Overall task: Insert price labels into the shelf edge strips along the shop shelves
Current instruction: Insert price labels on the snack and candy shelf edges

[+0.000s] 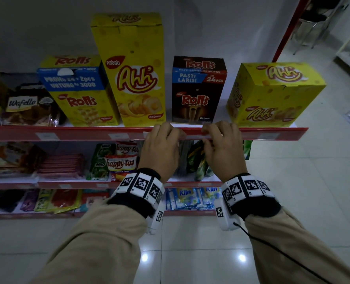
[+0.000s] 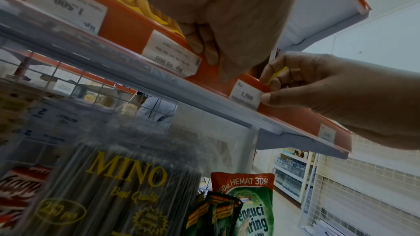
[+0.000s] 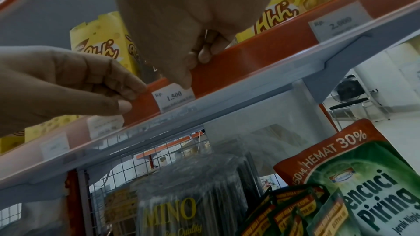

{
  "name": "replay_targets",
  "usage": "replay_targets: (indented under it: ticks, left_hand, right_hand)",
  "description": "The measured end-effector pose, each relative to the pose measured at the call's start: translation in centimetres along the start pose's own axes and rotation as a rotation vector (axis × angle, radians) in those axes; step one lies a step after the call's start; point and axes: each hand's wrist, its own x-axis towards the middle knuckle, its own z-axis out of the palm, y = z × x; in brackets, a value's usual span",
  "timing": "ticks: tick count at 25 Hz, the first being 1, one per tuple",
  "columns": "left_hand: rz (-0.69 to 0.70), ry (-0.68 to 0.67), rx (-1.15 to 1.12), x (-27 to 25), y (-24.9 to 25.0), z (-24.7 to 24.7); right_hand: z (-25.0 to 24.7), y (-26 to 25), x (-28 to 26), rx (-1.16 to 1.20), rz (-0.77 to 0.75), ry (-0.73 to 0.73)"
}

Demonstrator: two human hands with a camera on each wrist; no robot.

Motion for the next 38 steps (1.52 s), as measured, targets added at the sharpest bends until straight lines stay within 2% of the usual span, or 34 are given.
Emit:
replay_targets:
  ticks: [5, 10, 14, 18, 26, 35, 38]
  left_hand:
    - [0.052, -0.053, -0.045, -0.3, -0.8, -1.1]
    - [0.199, -0.083, -0.087, -1.0, -3.3, -2.5]
    - [0.113, -0.009, -0.002, -3.1, -7.2, -3.7]
    - [0.143, -0.065, 0.125, -4.3, -9.2, -4.3]
    - [0.112, -0.029, 0.136, -3.3, -9.3, -4.0]
    - [0.092, -0.049, 0.130, -3.4, -9.2, -3.4]
    - [0.096, -0.035, 0.082, -3.1, -9.5, -3.7]
  right_hand:
    - [0.2, -0.8, 0.4, -0.018, -0.018, -0.014]
    - [1.5, -3.8, 0.6, -0.012, 0.013, 0.012]
    - [2.7, -6.9, 0.8, 0.059, 0.023, 0.030]
    - [3.6, -9.6, 1.5, 0.081, -0.023, -0.034]
    - [4.0, -10.4, 1.0, 0.037, -0.033, 0.013]
    - [4.2, -10.9, 1.2, -0.082, -0.027, -0.058]
    - [3.7, -10.8, 2.1, 0.001, 0.026, -0.103]
